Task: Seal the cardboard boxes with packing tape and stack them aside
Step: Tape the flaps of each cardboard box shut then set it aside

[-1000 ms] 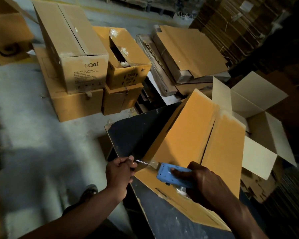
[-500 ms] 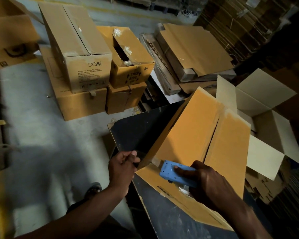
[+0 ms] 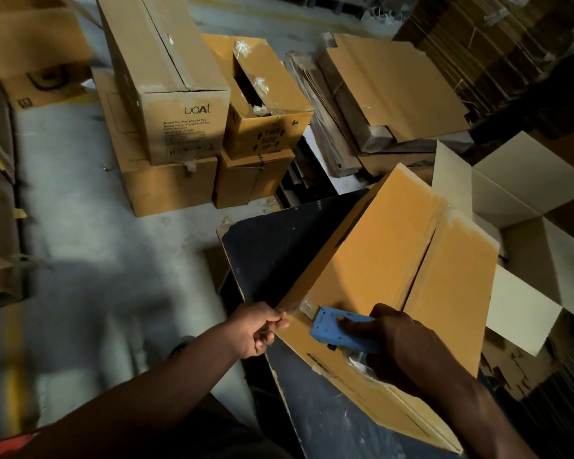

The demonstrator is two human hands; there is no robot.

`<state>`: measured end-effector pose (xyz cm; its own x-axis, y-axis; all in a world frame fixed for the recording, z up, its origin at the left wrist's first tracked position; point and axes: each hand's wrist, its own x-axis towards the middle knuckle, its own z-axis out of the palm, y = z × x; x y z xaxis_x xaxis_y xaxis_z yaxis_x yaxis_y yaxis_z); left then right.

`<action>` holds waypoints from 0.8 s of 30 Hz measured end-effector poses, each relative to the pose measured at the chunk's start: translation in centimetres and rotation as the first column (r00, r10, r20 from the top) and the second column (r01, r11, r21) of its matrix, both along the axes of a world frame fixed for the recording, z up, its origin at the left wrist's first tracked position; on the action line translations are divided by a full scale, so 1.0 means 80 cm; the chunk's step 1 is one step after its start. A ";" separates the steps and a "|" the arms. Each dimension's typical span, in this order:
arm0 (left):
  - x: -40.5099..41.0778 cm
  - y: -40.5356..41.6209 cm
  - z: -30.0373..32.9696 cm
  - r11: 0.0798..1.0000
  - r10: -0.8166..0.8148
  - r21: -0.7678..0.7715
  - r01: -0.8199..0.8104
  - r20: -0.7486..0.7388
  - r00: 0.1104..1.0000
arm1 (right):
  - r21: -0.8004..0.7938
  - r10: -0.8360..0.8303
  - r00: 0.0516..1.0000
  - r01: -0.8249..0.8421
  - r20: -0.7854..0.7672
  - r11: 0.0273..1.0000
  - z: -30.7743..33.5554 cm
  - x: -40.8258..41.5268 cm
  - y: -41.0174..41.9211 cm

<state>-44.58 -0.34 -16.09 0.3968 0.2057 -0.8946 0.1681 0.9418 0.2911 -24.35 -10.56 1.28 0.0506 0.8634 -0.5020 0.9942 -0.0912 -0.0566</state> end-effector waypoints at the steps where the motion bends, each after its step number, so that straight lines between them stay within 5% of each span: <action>1: 0.000 0.001 -0.003 1.000 -0.010 -0.024 0.010 0.011 1.000 | -0.004 0.000 1.000 0.000 -0.002 1.000 -0.001 0.001 0.001; 5: -0.006 0.004 -0.002 0.990 0.001 -0.143 0.010 0.079 0.997 | -0.027 -0.067 0.993 0.065 -0.095 0.998 0.000 0.004 0.004; 10: -0.018 0.001 -0.011 0.985 -0.077 -0.154 0.079 0.020 0.997 | -0.007 0.039 0.999 -0.039 0.010 0.999 0.005 -0.001 0.005; 12: -0.032 -0.008 -0.027 0.993 -0.103 -0.076 0.096 -0.095 0.990 | 0.000 0.103 0.991 -0.104 0.088 0.995 0.004 -0.002 0.003; 14: -0.042 -0.018 -0.044 0.984 0.017 0.179 0.018 -0.192 0.981 | 0.010 0.103 0.991 -0.104 0.090 0.994 0.005 -0.001 0.004; 16: -0.046 -0.017 -0.053 0.808 0.162 0.587 -0.055 -0.132 0.978 | 0.002 0.117 0.989 -0.118 0.086 0.993 0.007 -0.002 0.006; 18: -0.043 -0.017 -0.031 0.551 0.086 0.829 -0.094 0.055 0.995 | -0.012 0.122 0.989 -0.122 0.085 0.992 0.010 -0.003 0.008; 21: -0.034 -0.022 0.003 0.334 -0.218 0.937 -0.098 0.178 0.960 | -0.041 0.106 0.991 -0.103 0.082 0.994 0.012 -0.003 0.009; 24: -0.029 -0.034 0.001 0.238 -0.373 0.965 0.107 -0.011 0.928 | -0.055 0.110 0.991 -0.106 0.073 0.993 0.018 -0.005 0.012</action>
